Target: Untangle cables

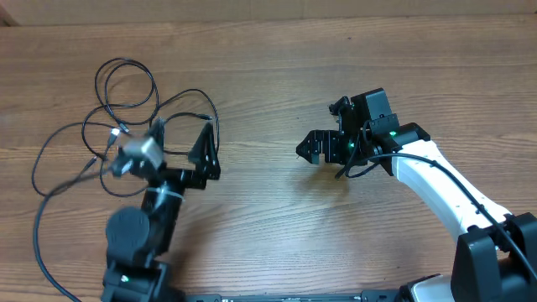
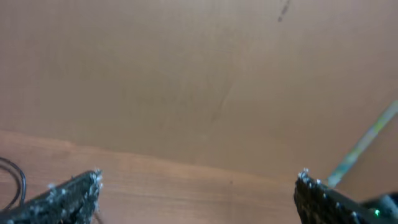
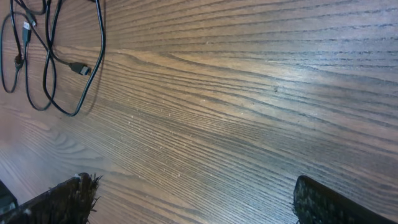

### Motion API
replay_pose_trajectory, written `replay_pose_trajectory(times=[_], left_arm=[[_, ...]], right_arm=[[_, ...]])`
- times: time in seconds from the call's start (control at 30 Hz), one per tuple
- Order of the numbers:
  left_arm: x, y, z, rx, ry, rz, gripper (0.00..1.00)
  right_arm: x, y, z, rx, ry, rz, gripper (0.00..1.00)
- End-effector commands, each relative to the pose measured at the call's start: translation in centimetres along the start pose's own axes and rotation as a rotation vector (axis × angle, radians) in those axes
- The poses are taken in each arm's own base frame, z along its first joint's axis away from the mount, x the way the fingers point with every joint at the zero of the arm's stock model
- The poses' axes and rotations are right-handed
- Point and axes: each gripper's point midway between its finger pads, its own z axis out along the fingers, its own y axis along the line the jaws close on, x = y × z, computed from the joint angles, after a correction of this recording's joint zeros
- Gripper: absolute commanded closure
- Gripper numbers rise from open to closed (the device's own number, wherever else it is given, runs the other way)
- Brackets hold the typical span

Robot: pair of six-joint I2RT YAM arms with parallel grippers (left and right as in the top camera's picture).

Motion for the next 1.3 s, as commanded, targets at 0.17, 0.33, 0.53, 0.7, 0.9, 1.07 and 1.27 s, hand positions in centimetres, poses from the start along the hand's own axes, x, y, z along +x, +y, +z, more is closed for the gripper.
replay_pose_trajectory(times=[0.17, 0.33, 0.53, 0.7, 0.9, 1.07, 1.27], left_arm=[[3.1, 2.6, -3.1, 0.002, -0.145, -0.019, 0.01], [4.1, 4.0, -4.5, -0.009, -0.203, -0.015, 0.0], [4.4, 5.3, -5.2, -0.05, -0.216, -0.005, 0.0], [5.4, 6.7, -5.3, -0.107, -0.173, 0.003, 0.0], [8.6, 9.1, -6.0, -0.212, -0.049, 0.007, 0.0], [11.6, 11.0, -7.1, -0.302, 0.072, 0.027, 0.0], [12.2, 10.0, -6.8, -0.229, 0.129, 0.232, 0.0]], right_arm=[[0.0, -0.3, 0.2, 0.007, -0.001, -0.001, 0.0], [0.0, -0.3, 0.2, 0.007, 0.0, -0.001, 0.0], [0.0, -0.3, 0.2, 0.007, -0.001, -0.001, 0.0], [0.0, -0.3, 0.2, 0.007, 0.0, -0.001, 0.0], [0.0, -0.2, 0.2, 0.007, -0.001, -0.001, 0.0], [0.0, -0.3, 0.2, 0.007, 0.0, -0.001, 0.0], [0.0, -0.3, 0.2, 0.007, 0.0, -0.001, 0.0]])
